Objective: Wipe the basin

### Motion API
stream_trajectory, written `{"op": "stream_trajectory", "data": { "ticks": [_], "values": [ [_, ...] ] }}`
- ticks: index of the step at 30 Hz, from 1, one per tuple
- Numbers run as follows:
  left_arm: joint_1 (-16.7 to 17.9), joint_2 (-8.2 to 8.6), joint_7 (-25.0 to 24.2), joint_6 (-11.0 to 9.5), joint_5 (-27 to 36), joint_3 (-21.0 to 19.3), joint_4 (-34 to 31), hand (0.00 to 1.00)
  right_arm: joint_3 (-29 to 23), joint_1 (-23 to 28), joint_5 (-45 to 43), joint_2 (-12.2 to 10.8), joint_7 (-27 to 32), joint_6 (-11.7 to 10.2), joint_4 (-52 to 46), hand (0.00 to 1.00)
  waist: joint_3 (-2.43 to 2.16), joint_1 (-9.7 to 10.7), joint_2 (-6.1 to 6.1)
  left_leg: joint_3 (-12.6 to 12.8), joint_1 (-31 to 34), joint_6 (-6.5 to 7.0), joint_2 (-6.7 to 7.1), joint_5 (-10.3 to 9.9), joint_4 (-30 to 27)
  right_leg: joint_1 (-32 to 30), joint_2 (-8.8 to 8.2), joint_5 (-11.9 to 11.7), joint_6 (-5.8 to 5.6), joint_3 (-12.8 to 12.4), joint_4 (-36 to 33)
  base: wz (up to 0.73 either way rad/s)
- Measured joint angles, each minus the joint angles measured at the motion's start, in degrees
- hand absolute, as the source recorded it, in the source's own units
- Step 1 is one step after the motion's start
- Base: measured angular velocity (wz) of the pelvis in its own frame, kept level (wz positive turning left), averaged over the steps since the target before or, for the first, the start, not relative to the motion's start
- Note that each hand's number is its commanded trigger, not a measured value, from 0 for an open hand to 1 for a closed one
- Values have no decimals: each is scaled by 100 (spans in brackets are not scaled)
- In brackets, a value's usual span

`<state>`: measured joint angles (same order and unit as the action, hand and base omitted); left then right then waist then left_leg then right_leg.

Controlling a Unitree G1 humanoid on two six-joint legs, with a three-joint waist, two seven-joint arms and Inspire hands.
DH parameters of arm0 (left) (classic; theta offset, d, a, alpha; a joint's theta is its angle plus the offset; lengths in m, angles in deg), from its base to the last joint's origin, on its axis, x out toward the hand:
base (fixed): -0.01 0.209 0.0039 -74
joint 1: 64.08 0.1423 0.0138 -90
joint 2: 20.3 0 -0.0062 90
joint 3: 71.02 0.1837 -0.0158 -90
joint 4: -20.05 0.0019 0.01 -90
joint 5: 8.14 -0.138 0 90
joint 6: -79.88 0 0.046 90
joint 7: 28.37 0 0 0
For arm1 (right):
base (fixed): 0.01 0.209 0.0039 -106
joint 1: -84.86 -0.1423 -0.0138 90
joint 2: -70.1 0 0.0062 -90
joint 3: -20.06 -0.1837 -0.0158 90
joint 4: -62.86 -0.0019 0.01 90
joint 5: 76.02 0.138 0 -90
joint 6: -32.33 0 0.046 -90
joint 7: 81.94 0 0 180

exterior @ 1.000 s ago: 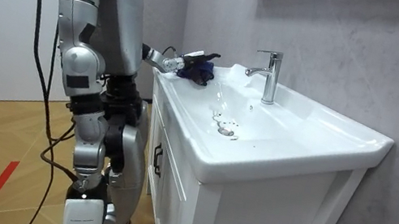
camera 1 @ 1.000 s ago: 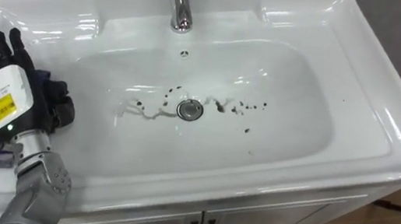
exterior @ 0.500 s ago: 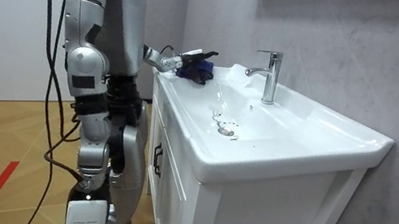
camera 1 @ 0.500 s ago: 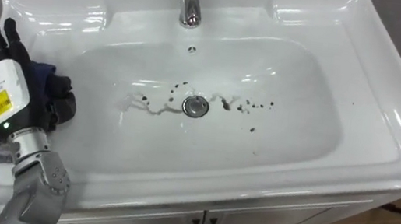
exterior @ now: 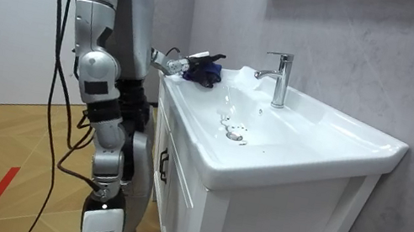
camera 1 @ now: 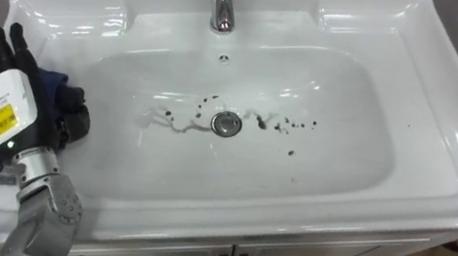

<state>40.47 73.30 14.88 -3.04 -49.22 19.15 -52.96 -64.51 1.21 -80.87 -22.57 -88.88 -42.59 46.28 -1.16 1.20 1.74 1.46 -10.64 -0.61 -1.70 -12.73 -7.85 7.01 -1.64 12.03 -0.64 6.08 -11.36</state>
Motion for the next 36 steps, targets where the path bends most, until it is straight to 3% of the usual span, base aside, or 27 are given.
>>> {"op": "stream_trajectory", "data": {
  "ticks": [7, 21, 25, 36],
  "values": [
    [-1, -7, -5, -3, -6, -4, 97, 0, -55, 51, -152, 1, -27, 6, -53, 0, -2, -7, -3, 30, -14, -43, -5, 29, 0, -22, 6, 43, 25, -6, -18, -1],
    [-60, -167, -46, -3, 31, -4, 531, 0, -233, 50, -296, 6, -93, 318, 14, 0, -11, 7, 1, 37, -218, -156, -72, 99, 3, 172, 71, 103, 129, -17, -24, -2],
    [-69, -177, -173, -1, 31, -7, 567, 0, -236, 54, -300, 34, -155, 387, 13, 0, -13, 8, 2, 157, -226, -165, -87, 114, 2, 171, 81, 111, 144, -22, -23, 0],
    [-68, -219, -585, 4, 300, -9, 724, 0, -297, 44, -501, 46, -267, 640, 64, 0, -55, 6, 27, 153, -307, -168, -98, 122, 1, 198, 108, 108, 162, -131, -42, -5]
  ]
}}
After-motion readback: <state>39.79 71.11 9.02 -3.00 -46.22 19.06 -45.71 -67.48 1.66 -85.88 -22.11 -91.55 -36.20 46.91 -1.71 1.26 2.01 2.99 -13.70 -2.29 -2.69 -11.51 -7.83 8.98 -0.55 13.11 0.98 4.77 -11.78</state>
